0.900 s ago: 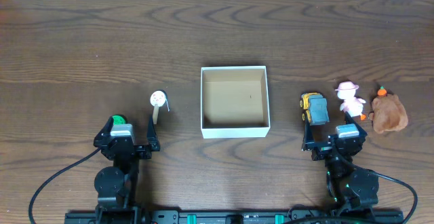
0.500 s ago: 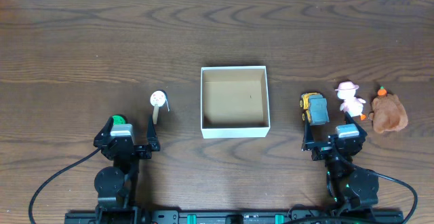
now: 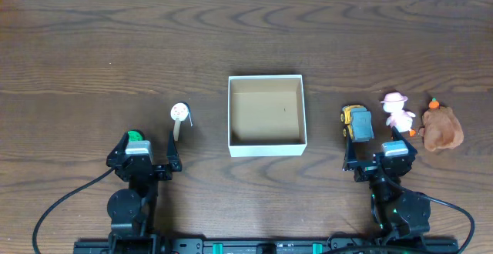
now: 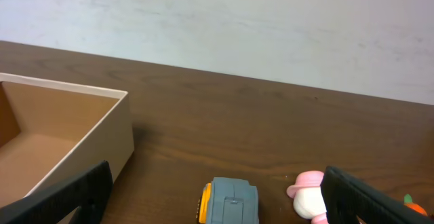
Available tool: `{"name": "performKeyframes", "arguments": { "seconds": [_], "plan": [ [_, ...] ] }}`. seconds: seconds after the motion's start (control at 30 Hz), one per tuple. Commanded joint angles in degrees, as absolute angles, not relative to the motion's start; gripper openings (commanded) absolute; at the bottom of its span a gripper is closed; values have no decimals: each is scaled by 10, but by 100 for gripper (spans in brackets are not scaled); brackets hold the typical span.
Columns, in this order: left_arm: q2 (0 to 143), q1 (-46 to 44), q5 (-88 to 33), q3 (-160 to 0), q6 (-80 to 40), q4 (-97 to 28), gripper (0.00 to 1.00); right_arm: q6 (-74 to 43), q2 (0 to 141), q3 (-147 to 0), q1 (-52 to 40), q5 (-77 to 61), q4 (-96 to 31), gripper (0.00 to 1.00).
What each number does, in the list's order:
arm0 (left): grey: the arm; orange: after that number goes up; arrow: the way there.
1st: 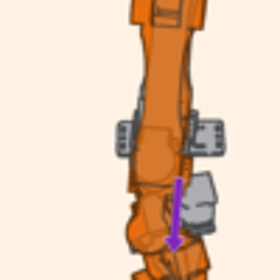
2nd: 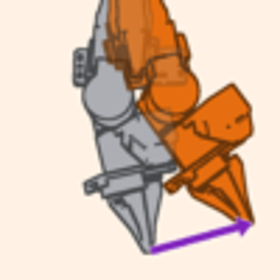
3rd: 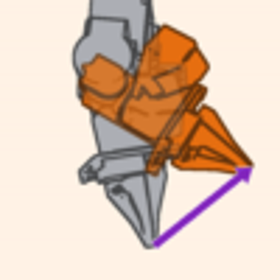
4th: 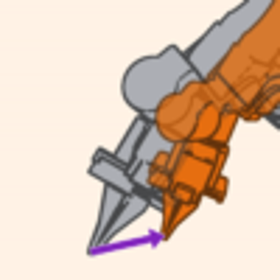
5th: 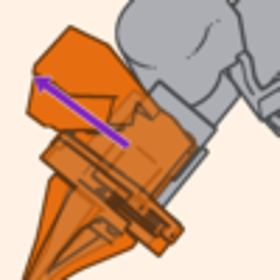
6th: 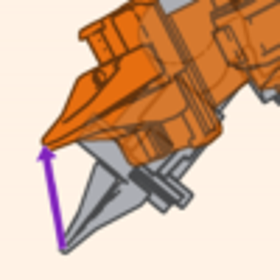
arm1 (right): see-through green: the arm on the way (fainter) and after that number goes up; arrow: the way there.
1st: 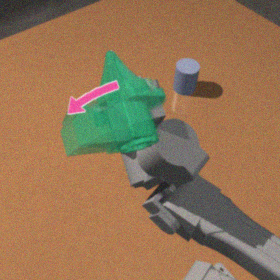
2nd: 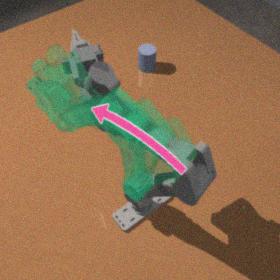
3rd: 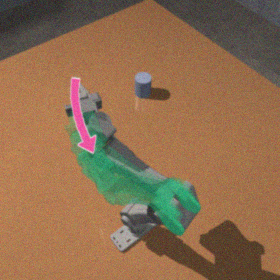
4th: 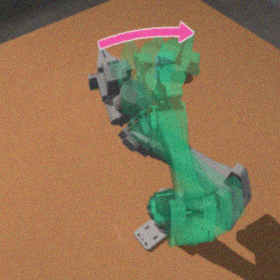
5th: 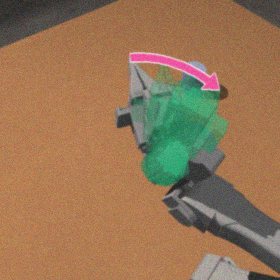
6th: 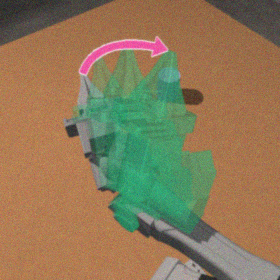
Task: Pack container
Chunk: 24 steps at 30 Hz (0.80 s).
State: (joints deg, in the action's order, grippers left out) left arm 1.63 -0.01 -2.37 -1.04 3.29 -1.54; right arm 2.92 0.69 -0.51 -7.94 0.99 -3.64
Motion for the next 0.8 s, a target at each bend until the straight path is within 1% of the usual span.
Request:
{"name": "performKeyframes", "arguments": {
  "seconds": [0.0, 0.6, 0.77],
  "plan": [
    [18, 4, -10, -2, 43, -40, 98, 20, 4, -3, -75, 6, -42, 99],
    [18, 4, -10, -2, 43, -40, 98, 14, 5, -3, -75, 6, -42, 99],
    [22, 4, -9, -2, 43, -40, 98, -80, 7, -3, -74, 19, -41, 99]
  ]
}}
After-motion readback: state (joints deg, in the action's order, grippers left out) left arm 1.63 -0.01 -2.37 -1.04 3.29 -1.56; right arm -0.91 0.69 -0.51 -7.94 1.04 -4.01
